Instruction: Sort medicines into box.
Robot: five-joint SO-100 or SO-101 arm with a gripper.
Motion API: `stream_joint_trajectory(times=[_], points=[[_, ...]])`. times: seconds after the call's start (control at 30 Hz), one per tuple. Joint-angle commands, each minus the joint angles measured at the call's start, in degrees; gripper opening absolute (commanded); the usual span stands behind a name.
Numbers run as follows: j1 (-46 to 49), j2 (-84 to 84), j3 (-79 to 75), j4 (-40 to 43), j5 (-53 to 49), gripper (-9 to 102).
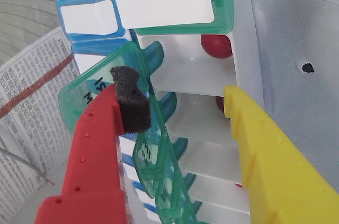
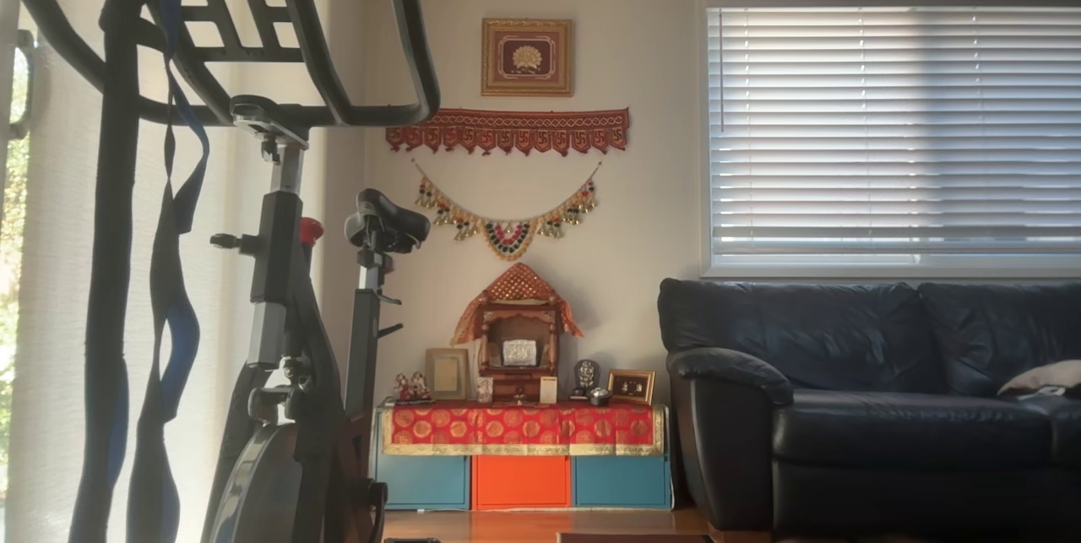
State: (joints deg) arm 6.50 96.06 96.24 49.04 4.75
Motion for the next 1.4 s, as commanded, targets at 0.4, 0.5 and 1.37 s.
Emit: stream_joint_trajectory(times=[0.4,0.5,1.37], points=[[-0.9,12.7,6.8,-1.5,-3.0,6],[0.0,12.7,5.3,-0.2,-3.7,2],[15.5,34.4,12.0,17.1,-25.6,2]])
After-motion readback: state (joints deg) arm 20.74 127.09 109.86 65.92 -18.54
